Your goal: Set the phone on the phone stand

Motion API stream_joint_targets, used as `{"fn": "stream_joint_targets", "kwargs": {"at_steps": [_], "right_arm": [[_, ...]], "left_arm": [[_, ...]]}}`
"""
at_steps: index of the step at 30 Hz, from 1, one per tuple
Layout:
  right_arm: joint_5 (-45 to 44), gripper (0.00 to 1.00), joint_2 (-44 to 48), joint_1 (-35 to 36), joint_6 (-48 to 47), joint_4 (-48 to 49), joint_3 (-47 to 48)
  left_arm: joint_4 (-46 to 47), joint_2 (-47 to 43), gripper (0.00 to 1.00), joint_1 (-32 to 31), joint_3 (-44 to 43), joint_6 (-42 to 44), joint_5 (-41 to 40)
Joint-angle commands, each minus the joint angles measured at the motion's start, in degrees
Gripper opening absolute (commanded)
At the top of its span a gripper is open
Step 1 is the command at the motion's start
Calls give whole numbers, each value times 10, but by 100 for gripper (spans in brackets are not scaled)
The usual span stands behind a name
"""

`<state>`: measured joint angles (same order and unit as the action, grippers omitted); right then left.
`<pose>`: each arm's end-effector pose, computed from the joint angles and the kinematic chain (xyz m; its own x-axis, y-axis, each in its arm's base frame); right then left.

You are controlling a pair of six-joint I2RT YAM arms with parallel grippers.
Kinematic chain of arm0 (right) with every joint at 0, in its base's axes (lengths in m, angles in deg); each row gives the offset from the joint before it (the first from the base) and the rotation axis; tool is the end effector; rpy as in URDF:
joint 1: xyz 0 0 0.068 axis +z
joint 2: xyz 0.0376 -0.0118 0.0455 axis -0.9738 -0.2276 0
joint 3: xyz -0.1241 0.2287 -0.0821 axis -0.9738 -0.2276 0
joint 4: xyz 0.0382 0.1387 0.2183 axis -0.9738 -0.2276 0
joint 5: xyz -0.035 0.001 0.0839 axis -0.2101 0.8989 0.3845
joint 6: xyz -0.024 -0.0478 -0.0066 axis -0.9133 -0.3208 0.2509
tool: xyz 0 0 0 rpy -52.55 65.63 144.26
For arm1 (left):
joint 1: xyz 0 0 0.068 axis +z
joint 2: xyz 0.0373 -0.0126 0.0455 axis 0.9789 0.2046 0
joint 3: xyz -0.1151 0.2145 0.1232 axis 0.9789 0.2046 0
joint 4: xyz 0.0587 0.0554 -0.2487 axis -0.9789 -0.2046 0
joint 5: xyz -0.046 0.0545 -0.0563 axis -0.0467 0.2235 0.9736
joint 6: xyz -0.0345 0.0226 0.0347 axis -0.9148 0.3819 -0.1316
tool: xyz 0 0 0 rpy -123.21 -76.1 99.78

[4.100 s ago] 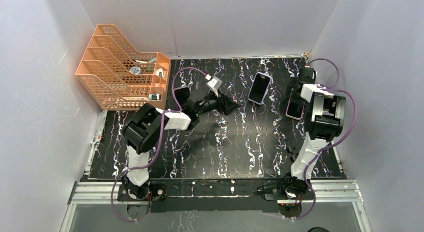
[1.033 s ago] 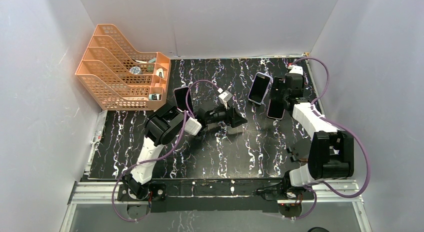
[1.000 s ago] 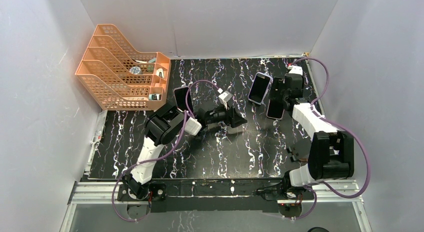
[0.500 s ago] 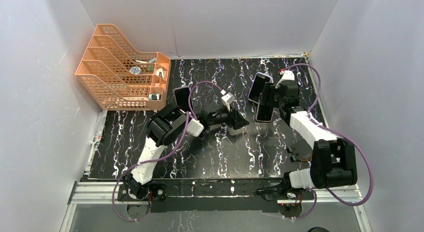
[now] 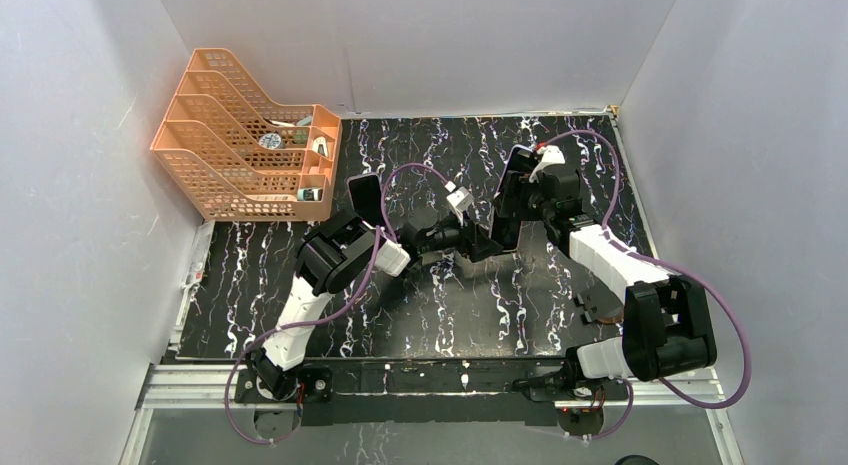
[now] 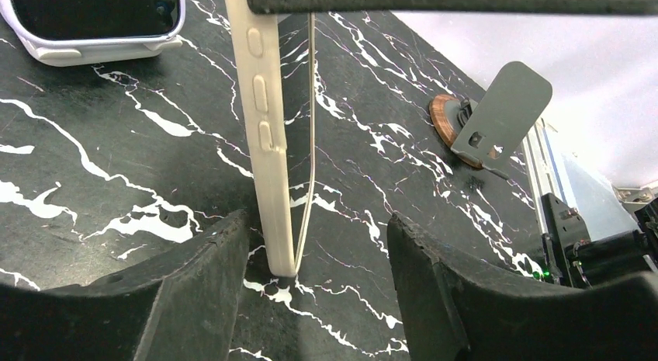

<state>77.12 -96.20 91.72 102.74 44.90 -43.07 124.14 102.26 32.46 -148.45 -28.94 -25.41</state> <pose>0.2908 0.0792 0.2392 -0.5052 0.1570 -0.8486 -0.1642 0.9479 0.2731 0.2981 -0.3308 0.1194 -0.4169 -0.1600 -0.8947 0.8724 0.2060 -0.4433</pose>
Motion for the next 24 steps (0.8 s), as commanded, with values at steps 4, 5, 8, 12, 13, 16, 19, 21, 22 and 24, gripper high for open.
{"fn": "stream_joint_targets", "kwargs": {"at_steps": [4, 5, 8, 12, 13, 16, 19, 21, 22, 24], "right_arm": [[20, 71, 6, 22, 27, 23, -5], [20, 71, 6, 23, 27, 23, -4], [23, 71, 5, 25, 27, 23, -3], [39, 71, 5, 26, 28, 27, -1], [41, 71, 5, 26, 28, 28, -1], [44, 71, 5, 27, 29, 28, -2], [53, 72, 8, 27, 31, 31, -5], [61, 72, 10, 27, 32, 33, -8], [63, 72, 11, 27, 30, 35, -10], [67, 72, 13, 27, 27, 38, -15]], "left_arm": [[26, 4, 44, -1, 1, 10, 7], [26, 6, 40, -1, 2, 10, 7], [29, 9, 36, -2, 0, 8, 9], [33, 16, 33, -2, -3, 5, 11], [35, 17, 31, -2, -4, 4, 12], [37, 21, 27, -2, -3, 2, 12], [38, 23, 24, -2, -2, 2, 11], [39, 25, 21, -2, -2, 2, 11], [40, 26, 20, -2, -2, 1, 12], [41, 27, 18, -2, -1, 1, 12]]}}
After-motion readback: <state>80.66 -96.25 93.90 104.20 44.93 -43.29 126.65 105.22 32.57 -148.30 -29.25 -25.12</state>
